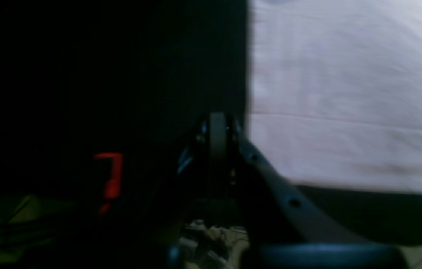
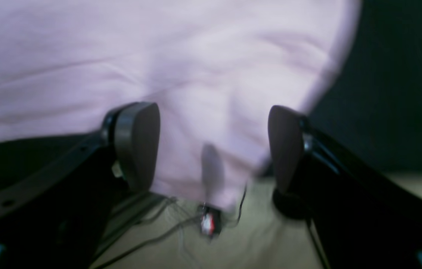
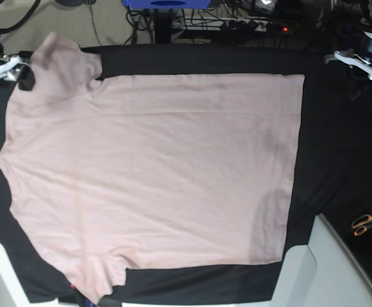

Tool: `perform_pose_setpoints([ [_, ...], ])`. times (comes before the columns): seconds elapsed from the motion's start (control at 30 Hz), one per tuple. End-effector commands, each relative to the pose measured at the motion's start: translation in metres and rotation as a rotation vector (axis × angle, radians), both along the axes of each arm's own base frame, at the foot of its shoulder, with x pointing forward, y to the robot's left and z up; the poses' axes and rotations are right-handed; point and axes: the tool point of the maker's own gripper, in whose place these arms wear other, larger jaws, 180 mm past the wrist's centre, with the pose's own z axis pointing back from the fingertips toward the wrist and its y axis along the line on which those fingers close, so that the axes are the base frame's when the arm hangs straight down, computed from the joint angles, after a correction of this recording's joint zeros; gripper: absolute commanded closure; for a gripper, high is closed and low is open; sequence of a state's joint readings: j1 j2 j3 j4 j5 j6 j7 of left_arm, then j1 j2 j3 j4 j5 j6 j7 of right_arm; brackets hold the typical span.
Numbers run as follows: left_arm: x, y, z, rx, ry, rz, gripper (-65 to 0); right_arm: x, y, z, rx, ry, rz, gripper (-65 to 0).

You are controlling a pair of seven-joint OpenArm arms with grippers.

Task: Fold the T-shirt properly
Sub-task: 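Move both grippers down to the shirt's shoulder corners and grasp them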

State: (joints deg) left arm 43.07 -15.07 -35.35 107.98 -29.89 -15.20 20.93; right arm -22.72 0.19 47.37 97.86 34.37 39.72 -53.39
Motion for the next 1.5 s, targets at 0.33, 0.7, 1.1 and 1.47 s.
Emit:
perform_pose_setpoints([
  [0.33,-0.013,0.011,-0.009,-0.001,0.031,0.032,-3.5,-0.022,-0.023,-0.051,0.142,0.091,-0.131,-43.2],
  [0.7,-0.023,0.007,-0.023,-0.028,0.116,0.036,-2.8,-0.034,-0.007,-0.069,0.195,0.138,-0.124,-43.2],
  [1.1,-0.022,-0.017,-0.029,-0.087,0.108,-0.026,-3.6,-0.033,0.014,-0.073,0.213,0.153,-0.06,-24.2],
  [1.47,-0.021,-0.02,-0.064,-0.185,0.139,0.045,-34.4,-0.033,0.014,-0.074,0.213,0.158,-0.058,-0.5],
])
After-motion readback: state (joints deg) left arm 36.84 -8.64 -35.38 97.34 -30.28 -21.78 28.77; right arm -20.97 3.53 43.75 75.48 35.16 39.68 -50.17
